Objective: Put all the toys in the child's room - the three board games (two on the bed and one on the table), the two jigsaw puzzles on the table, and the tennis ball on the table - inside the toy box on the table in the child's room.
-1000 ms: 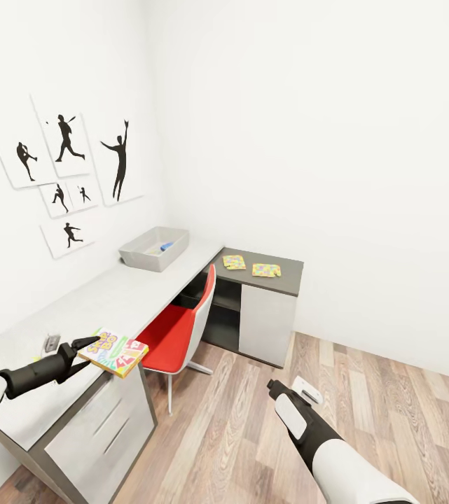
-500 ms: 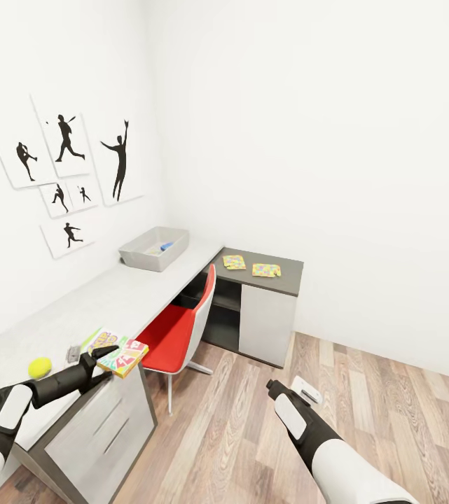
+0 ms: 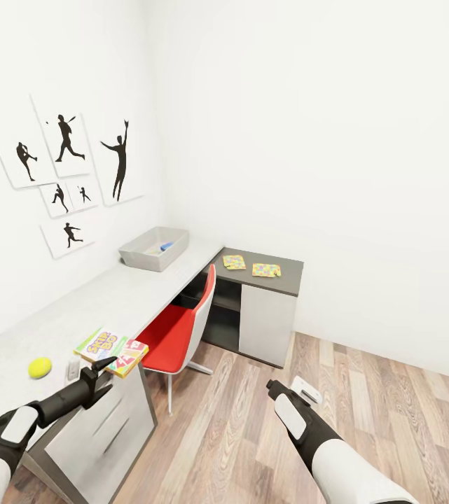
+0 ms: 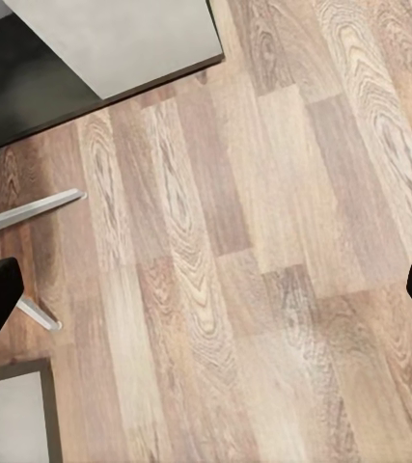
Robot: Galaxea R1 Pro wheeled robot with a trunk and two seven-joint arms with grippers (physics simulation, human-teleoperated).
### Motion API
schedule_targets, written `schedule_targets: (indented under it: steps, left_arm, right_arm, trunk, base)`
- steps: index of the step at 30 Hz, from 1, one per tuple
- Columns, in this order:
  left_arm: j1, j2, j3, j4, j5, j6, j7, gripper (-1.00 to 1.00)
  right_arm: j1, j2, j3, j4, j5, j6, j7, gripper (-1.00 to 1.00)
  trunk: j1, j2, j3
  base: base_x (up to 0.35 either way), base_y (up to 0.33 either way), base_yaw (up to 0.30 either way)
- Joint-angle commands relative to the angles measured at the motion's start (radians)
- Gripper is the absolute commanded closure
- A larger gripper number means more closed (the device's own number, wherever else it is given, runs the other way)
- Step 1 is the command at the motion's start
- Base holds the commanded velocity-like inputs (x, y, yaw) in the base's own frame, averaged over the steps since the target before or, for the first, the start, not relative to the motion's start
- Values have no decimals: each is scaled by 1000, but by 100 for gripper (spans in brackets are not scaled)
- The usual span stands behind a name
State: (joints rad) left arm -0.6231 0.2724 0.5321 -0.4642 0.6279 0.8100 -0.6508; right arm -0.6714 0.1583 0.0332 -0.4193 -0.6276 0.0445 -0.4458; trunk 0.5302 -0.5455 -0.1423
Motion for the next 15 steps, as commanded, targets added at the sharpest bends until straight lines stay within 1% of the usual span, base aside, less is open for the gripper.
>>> schedule_targets:
  steps: [1,4,9,13,15]
  left_arm:
    - [-1,-2,9,6,-1,-5,-2,-100]
    - [-1,-5,17,25,0,-19,-1,-100]
    - [-1,-9,21,36,-2,-28,0,-100]
    - [-1,-14,22,40,-3,-69,0,-100]
    - [-1,-15,22,44,-2,-102,0,-100]
  right_arm:
    - [-1,0,4,-2,-3,5,-7,-100]
    - [-1,0,5,-4,-5,6,-7,-100]
    - [-1,-1,3,-11,-5,8,-8,-100]
    - [-1,0,1,-27,-5,7,-5,-100]
    - [-1,0,1,-62,-5,7,-5,-100]
  trunk:
    - [0,-2,-2]
    - [0,-2,-2]
    - [0,-2,-2]
    - [0,-2,-2]
    - [0,-2,-2]
  base:
    - [0,0,0]
    - [0,0,0]
    - [0,0,0]
    - [0,0,0]
    - [0,0,0]
